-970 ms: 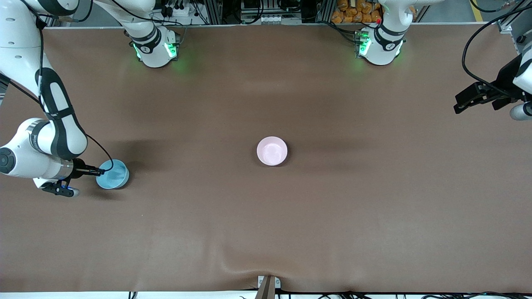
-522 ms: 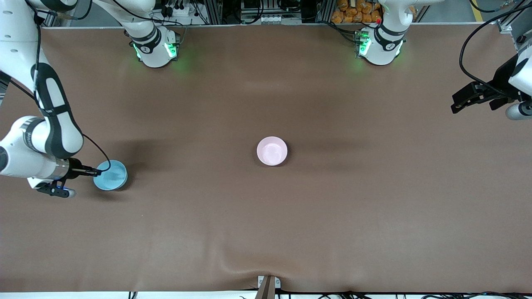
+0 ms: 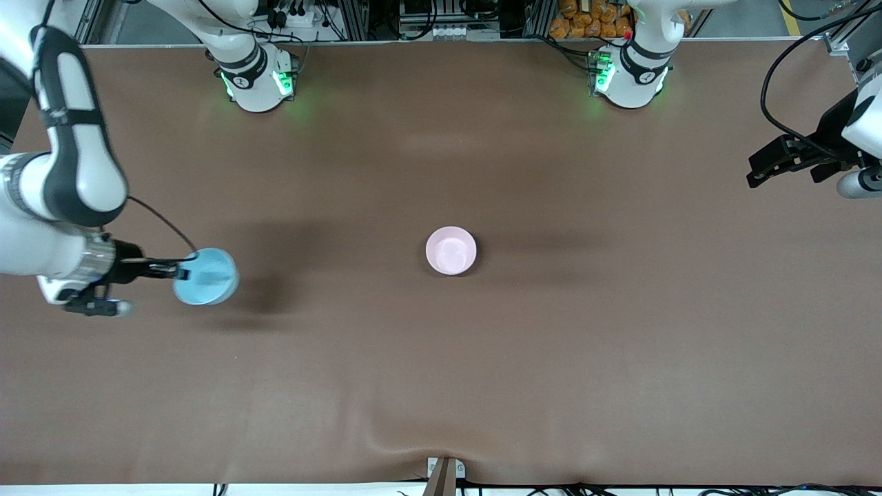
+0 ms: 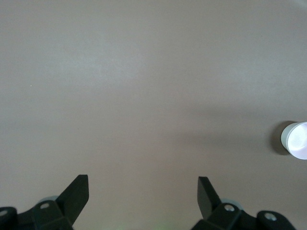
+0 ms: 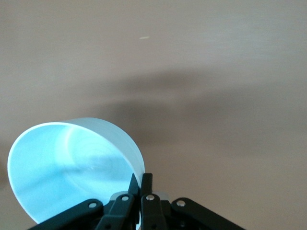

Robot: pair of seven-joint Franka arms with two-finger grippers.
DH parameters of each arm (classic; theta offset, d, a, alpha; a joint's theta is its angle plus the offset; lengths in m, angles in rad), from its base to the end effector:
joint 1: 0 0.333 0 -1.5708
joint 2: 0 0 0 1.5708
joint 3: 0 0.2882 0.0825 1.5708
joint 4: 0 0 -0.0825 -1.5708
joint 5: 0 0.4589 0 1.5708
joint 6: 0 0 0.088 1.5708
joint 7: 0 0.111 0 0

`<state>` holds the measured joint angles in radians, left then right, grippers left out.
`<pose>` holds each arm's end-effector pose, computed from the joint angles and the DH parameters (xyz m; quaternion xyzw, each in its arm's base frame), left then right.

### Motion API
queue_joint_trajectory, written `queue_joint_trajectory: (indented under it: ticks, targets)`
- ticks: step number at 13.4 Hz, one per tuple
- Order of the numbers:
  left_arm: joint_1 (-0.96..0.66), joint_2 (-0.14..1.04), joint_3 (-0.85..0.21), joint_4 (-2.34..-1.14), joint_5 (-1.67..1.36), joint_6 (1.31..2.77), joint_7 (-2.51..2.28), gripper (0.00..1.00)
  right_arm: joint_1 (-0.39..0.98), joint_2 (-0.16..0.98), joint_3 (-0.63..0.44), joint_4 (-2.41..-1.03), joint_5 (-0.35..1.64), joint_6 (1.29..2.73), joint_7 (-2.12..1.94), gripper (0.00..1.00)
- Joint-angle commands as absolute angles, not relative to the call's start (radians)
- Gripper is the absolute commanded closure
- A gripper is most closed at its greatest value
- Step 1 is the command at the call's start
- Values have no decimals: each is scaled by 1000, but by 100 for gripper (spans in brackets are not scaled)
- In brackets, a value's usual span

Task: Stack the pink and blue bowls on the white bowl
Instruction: 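Carry the blue bowl with the right gripper over the pink bowl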

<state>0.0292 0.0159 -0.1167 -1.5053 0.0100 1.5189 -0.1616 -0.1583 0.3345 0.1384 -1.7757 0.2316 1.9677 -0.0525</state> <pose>0.6268 -0.0533 0.6139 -0.9993 -0.0373 0.0006 0.0042 0.6813 -0.0013 0.2952 -0.9888 0.0380 0.0653 0.1283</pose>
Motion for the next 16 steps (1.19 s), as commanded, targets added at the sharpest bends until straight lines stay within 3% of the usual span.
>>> queue_joint_trajectory:
  ticks: [1, 7, 11, 16]
  targets:
    - [35, 6, -127, -1505, -8, 1519, -146, 0, -45, 316, 150, -1783, 337, 1976, 38, 100]
    - [35, 6, -129, -1505, -8, 1519, -146, 0, 288, 336, 150, -1741, 350, 2049, 479, 100]
    - [37, 6, -127, -1505, -8, 1519, -146, 0, 507, 429, 143, -1723, 330, 2280, 774, 100]
    - [37, 6, -127, -1505, -8, 1519, -146, 0, 580, 580, 140, -1660, 203, 2350, 968, 100]
